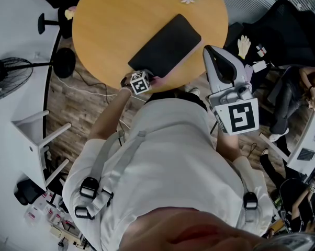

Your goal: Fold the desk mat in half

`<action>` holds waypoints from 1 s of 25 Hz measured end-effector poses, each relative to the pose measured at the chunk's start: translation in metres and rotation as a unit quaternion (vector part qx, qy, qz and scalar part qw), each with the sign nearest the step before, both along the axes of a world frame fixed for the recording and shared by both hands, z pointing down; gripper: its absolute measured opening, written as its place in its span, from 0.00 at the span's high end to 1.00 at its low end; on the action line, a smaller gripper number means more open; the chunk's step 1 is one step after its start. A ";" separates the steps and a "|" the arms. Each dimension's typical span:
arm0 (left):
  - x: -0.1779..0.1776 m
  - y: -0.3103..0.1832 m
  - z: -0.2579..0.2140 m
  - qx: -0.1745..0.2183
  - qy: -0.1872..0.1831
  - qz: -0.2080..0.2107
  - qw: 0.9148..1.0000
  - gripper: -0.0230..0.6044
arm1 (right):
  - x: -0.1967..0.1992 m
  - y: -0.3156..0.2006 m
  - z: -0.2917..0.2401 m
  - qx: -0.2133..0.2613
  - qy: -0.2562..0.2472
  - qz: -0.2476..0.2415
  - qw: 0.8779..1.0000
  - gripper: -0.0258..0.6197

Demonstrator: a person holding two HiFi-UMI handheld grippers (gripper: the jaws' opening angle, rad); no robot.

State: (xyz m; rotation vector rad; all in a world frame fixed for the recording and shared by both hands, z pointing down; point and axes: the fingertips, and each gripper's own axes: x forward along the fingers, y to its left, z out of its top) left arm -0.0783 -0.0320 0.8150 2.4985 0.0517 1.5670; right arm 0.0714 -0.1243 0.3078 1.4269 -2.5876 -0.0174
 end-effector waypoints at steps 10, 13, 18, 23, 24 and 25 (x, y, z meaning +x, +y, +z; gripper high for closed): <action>0.008 0.008 -0.002 -0.007 0.003 -0.023 1.000 0.87 | 0.006 0.005 0.000 -0.003 -0.004 0.004 1.000 0.95; 0.007 0.009 -0.003 -0.019 0.014 -0.041 0.999 0.78 | 0.005 0.006 0.002 -0.005 -0.006 0.003 1.000 0.95; 0.009 0.015 -0.011 -0.066 0.025 -0.062 0.996 0.70 | 0.007 0.006 0.003 -0.005 -0.007 0.006 1.000 0.95; 0.021 0.014 -0.033 -0.091 0.065 -0.101 0.989 0.70 | 0.010 0.003 0.011 -0.015 -0.002 0.013 1.000 0.95; 0.024 0.013 -0.038 -0.091 0.074 -0.109 0.987 0.70 | 0.010 0.003 0.012 -0.017 -0.001 0.014 1.000 0.95; 0.027 0.012 -0.044 -0.091 0.084 -0.116 0.986 0.70 | 0.011 0.002 0.013 -0.019 0.000 0.015 1.000 0.95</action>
